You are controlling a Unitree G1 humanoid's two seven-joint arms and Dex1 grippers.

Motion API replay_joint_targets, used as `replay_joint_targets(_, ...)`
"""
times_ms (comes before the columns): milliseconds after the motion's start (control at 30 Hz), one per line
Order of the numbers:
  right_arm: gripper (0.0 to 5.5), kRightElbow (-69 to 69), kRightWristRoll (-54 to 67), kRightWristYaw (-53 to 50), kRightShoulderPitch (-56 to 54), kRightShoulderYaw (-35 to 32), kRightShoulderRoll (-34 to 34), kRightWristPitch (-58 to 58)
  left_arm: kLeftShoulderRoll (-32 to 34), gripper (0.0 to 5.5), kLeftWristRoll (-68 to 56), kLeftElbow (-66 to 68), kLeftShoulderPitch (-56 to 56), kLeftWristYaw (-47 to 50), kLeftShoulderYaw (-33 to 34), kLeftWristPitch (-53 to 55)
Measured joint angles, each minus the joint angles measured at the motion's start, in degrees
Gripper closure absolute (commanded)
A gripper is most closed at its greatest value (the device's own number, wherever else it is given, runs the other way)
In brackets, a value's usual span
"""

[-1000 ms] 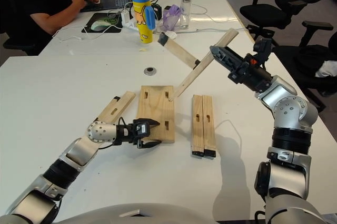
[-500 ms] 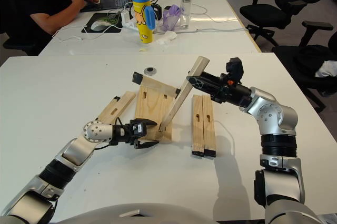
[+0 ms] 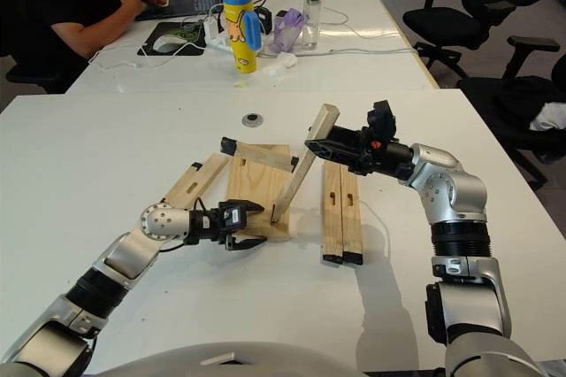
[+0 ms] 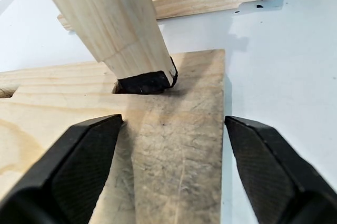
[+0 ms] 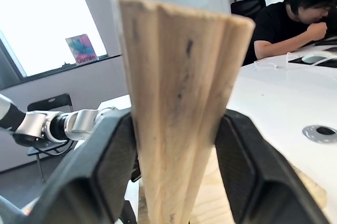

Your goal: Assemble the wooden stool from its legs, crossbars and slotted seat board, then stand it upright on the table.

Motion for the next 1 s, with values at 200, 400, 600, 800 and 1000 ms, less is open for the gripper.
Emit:
replay_joint_targets(200, 3.37, -7.5, -3.9, -1.1, 0.0, 3.8, 0.1, -4.0, -0.4, 1.91, 0.0, -0.3, 0.1, 0.5, -0.2, 0.7)
replay_joint_targets(400, 3.37, -10.6, -7.2, -0.5, 1.3, 7.1, -1.1, -8.9, -0.9, 1.91, 0.0, -0.4, 0.5, 1.1, -0.2, 0.9)
replay_joint_targets(600, 3.38, -12.9, -6.8, -1.1, 8.5, 6.0, -2.7, -12.7, -1.4, 1.91, 0.0, -0.4, 1.0, 2.2, -0.3, 1.6)
replay_joint_targets(800, 2.76, -13.3, -6.3, -5.0, 11.0, 5.6, -1.4, -14.5, -3.0, 1.91, 0.0, -0.2, 2.2, 5.1, -0.2, 2.8)
replay_joint_targets(1000, 2.21, -12.5, -8.4, -9.0, 11.0, 5.7, -0.6, -13.8, -5.0, 1.91, 0.8, 0.0, 2.3, 8.2, -0.8, 3.6)
